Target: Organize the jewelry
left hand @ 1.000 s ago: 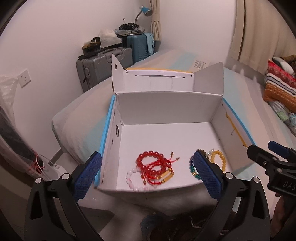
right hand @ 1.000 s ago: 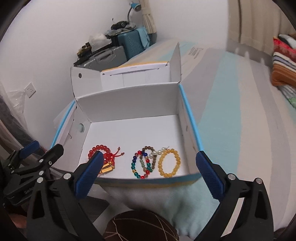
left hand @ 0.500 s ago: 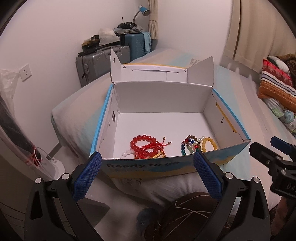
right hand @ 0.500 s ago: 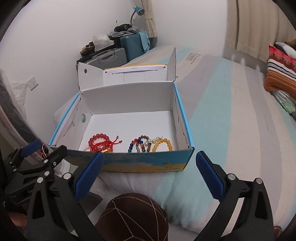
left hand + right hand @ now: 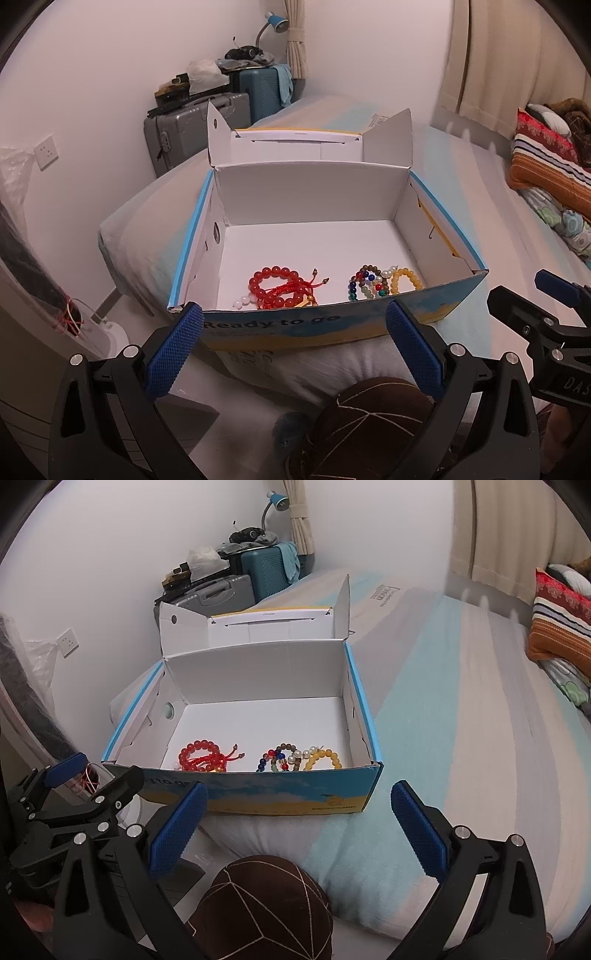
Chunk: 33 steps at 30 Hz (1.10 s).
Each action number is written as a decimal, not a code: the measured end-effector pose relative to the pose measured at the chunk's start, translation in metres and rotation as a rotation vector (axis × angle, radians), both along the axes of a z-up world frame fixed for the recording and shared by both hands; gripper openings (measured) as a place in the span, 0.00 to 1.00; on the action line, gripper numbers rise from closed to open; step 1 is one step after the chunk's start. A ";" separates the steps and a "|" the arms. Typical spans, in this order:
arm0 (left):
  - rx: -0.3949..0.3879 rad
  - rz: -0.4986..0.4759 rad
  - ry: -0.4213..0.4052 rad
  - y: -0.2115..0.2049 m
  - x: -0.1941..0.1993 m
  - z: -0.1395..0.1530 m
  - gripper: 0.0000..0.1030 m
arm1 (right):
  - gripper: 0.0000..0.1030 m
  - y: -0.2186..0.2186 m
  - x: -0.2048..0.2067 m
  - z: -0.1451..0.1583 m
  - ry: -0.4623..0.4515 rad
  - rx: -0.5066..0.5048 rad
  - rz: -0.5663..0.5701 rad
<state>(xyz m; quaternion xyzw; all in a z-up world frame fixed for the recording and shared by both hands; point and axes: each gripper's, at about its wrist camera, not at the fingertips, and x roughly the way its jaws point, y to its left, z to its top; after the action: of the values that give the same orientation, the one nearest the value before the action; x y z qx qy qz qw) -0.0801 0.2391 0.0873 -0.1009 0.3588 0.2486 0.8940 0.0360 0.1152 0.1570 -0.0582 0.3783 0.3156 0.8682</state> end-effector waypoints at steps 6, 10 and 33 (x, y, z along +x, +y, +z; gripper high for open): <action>0.002 0.002 0.011 -0.003 -0.001 0.000 0.94 | 0.93 -0.002 0.000 -0.001 0.003 -0.004 -0.003; 0.005 -0.002 0.019 -0.004 -0.001 0.000 0.94 | 0.93 -0.002 0.001 -0.002 0.007 -0.006 -0.003; 0.009 -0.018 0.031 -0.009 -0.001 0.002 0.94 | 0.93 -0.003 0.004 -0.007 0.026 -0.005 -0.008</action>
<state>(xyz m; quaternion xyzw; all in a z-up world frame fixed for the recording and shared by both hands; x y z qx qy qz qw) -0.0813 0.2298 0.0895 -0.0897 0.3724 0.2440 0.8909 0.0405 0.1123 0.1497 -0.0547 0.3905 0.3117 0.8645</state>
